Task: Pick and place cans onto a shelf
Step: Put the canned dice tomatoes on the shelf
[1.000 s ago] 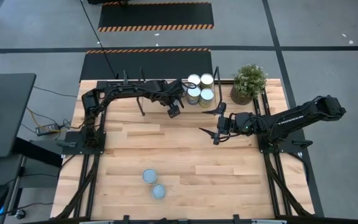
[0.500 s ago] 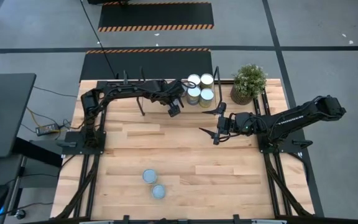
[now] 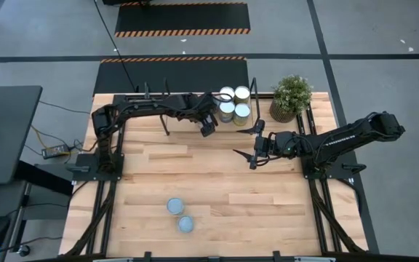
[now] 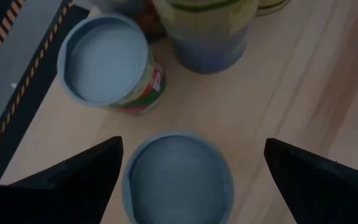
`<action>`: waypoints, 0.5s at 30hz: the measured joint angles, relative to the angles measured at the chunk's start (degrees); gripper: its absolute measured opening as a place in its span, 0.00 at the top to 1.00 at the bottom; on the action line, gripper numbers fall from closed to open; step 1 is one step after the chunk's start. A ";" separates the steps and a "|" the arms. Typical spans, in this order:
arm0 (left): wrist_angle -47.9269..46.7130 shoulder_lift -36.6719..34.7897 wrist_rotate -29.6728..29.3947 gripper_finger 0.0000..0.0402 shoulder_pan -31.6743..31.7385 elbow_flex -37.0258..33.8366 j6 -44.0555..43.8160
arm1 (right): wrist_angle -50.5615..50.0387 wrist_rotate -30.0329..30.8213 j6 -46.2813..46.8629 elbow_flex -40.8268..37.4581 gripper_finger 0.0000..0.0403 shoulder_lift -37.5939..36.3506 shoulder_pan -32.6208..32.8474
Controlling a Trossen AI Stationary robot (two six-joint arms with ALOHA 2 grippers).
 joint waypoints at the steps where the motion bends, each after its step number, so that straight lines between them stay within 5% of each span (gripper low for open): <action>1: -0.15 -0.24 0.02 0.01 -0.01 0.00 0.23 | 0.00 0.00 0.00 0.00 0.13 0.00 0.00; 15: -2.85 -4.87 -0.16 0.01 -3.11 0.00 4.25 | 0.08 -0.01 -0.02 0.00 0.13 0.00 0.01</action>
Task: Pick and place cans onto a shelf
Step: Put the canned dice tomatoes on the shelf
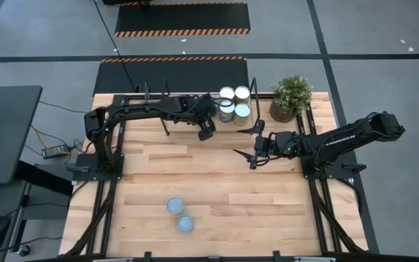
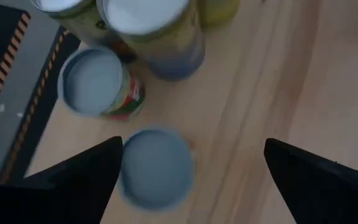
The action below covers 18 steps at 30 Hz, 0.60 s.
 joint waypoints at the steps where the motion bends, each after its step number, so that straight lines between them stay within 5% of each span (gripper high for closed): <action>1: -2.24 -0.39 -0.09 0.01 -0.08 0.00 1.79 | 0.00 0.01 0.00 0.00 0.13 0.00 -0.01; 8: -19.54 -2.39 -1.93 0.01 -0.27 -0.50 6.06 | -0.02 0.01 0.00 0.00 0.13 0.00 -0.01; 18: -8.13 -2.04 -16.69 0.01 0.63 -8.75 12.37 | 0.01 0.00 -0.01 0.00 0.13 0.00 -0.01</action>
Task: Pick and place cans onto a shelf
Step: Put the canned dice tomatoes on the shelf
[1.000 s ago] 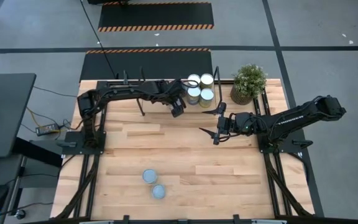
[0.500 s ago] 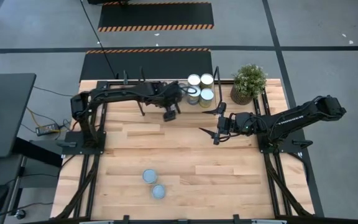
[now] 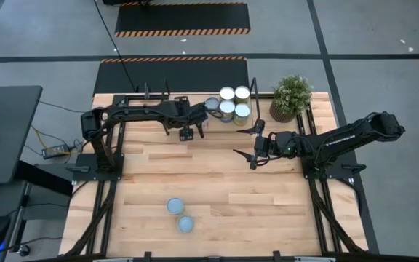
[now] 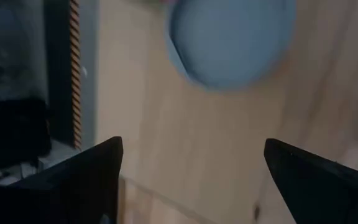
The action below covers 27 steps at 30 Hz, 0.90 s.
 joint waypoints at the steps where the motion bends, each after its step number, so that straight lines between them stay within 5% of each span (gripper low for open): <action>1: 2.27 0.00 -0.38 0.01 0.17 -0.49 0.36 | -0.01 0.01 -0.01 0.00 0.13 0.00 0.01; 27: 16.87 -0.20 8.08 0.01 1.05 -2.72 1.55 | 4.17 1.88 3.47 0.00 0.13 0.00 -0.13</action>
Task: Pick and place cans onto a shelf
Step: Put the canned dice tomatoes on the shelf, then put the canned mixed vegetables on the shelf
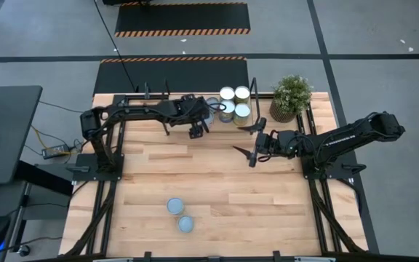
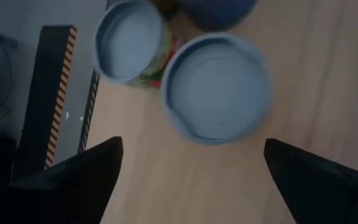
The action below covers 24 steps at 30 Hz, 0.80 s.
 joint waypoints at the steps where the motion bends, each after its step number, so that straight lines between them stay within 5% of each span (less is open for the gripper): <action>1: 0.02 -0.04 0.04 0.01 -0.36 0.00 0.28 | -0.01 0.63 0.02 0.00 0.13 0.00 -0.01; 8: -0.02 1.90 -6.96 0.01 -1.83 0.04 6.77 | -0.02 1.68 0.06 0.00 0.13 0.00 -0.02; 24: 9.84 6.23 -9.44 0.01 -2.78 0.02 7.48 | -3.14 1.02 1.36 0.00 0.13 0.02 0.09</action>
